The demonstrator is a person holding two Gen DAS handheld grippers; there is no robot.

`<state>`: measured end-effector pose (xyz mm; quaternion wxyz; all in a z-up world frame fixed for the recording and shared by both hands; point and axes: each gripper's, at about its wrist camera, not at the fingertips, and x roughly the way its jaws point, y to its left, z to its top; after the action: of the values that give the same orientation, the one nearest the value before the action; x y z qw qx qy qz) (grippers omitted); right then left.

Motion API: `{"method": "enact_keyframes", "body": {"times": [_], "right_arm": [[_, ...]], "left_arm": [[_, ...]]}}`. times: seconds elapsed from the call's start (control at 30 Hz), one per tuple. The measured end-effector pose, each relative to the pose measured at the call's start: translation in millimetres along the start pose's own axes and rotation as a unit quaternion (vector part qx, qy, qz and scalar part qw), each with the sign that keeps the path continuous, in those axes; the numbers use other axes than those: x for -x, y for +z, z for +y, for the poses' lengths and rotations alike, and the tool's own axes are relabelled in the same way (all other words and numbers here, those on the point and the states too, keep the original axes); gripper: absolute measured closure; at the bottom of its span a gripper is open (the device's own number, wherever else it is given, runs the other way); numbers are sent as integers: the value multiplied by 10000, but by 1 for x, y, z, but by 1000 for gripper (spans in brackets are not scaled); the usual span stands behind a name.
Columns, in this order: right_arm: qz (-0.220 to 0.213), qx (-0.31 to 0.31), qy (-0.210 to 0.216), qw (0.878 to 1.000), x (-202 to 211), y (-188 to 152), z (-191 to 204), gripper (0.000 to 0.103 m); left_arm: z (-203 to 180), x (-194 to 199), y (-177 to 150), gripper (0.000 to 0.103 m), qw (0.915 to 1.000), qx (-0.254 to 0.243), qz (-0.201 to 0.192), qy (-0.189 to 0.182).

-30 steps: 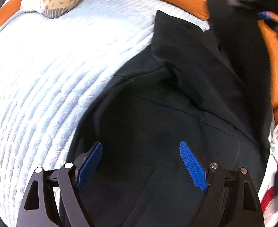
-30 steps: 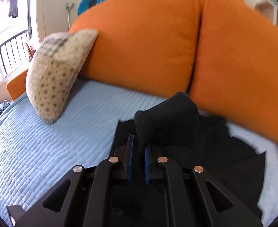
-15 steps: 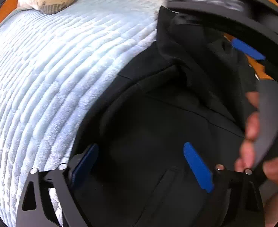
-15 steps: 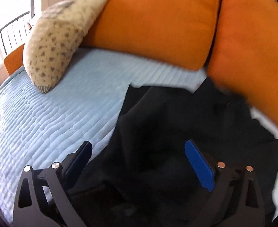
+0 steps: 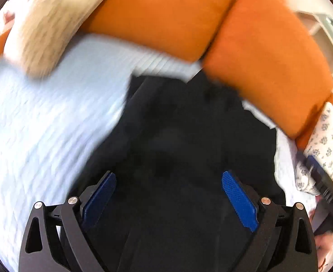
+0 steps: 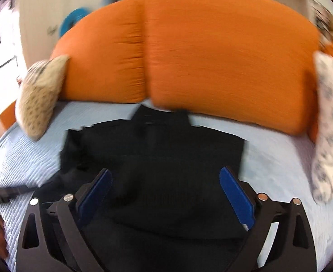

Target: Fold large clothes

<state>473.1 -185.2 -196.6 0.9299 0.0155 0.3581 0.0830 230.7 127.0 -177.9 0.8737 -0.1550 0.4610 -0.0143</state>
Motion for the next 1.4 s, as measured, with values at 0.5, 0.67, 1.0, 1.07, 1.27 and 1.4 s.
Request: {"method": "enact_keyframes", "body": {"times": [0.5, 0.67, 1.0, 1.07, 1.27, 1.4], "right_arm": [[1771, -441, -365, 9825, -143, -45, -69, 101], [1646, 128, -1008, 9811, -134, -45, -75, 103], [1418, -298, -1345, 9803, -122, -53, -98, 98], [1286, -392, -1224, 9833, -116, -55, -98, 98], [695, -716, -555, 9935, -61, -48, -99, 94], [671, -769, -502, 9935, -53, -38, -98, 94]], "left_arm": [[-59, -131, 37, 15, 9815, -1616, 605, 828], [-52, -109, 46, 13, 9829, -1657, 102, 795], [31, -128, 50, 11, 9819, -1007, 511, 1522], [61, -135, 42, 11, 9830, -690, 725, 1540], [86, -103, 30, 11, 9917, -375, 433, 1155], [60, -45, 39, 13, 9911, -291, -479, 1208]]}}
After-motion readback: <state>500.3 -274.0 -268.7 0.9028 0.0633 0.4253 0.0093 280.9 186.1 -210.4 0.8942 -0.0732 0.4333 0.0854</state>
